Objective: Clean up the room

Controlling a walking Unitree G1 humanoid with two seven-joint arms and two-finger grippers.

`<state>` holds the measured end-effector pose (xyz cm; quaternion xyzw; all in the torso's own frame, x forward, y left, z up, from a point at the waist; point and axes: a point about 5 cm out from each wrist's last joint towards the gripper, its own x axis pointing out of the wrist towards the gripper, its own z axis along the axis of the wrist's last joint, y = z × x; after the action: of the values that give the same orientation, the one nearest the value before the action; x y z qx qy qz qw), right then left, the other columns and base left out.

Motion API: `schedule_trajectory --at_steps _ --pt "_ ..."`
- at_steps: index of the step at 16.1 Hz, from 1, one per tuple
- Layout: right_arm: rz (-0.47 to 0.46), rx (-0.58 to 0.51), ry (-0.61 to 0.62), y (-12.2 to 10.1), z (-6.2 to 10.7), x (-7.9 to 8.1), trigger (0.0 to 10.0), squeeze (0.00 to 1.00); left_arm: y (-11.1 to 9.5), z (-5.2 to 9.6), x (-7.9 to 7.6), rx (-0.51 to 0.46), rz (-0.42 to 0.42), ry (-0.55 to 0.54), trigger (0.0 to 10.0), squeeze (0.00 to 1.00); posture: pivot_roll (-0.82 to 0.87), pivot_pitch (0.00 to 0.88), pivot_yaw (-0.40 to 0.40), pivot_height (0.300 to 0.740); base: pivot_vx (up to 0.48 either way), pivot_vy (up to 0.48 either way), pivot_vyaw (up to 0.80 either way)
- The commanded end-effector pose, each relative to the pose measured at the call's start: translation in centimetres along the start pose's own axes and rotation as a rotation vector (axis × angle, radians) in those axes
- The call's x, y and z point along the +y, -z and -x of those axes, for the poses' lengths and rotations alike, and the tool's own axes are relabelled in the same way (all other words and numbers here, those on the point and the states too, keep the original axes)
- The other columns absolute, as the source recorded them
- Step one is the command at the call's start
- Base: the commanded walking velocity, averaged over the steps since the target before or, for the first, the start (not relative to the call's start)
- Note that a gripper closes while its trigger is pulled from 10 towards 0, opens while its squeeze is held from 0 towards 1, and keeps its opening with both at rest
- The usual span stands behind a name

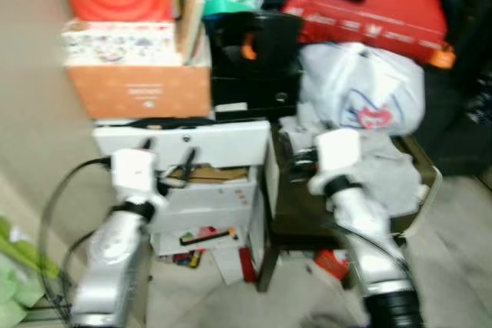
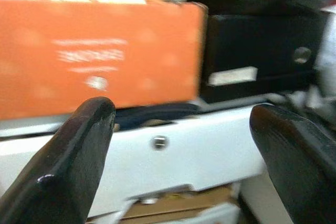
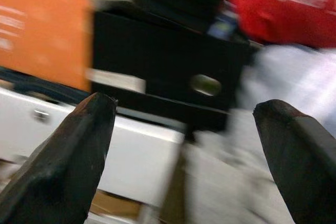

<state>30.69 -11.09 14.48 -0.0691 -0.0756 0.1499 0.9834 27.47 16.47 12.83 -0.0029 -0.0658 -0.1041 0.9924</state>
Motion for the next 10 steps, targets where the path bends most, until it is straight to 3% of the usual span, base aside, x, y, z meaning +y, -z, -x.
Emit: schedule_trajectory --at_steps 1,10 --pt "0.019 0.001 0.019 -0.01 0.12 -0.89 10.0 0.0 -0.18 -0.27 -0.65 -0.012 -0.004 0.022 10.0 0.0 -0.03 0.0 -0.05 0.74 0.0 0.0 0.8" --pt "0.022 -0.002 0.01 0.05 0.04 -0.83 10.0 0.0 -0.11 -0.31 -0.8 -0.011 -0.009 0.028 10.0 0.0 -0.03 0.0 -0.051 0.74 0.0 0.0 0.8"
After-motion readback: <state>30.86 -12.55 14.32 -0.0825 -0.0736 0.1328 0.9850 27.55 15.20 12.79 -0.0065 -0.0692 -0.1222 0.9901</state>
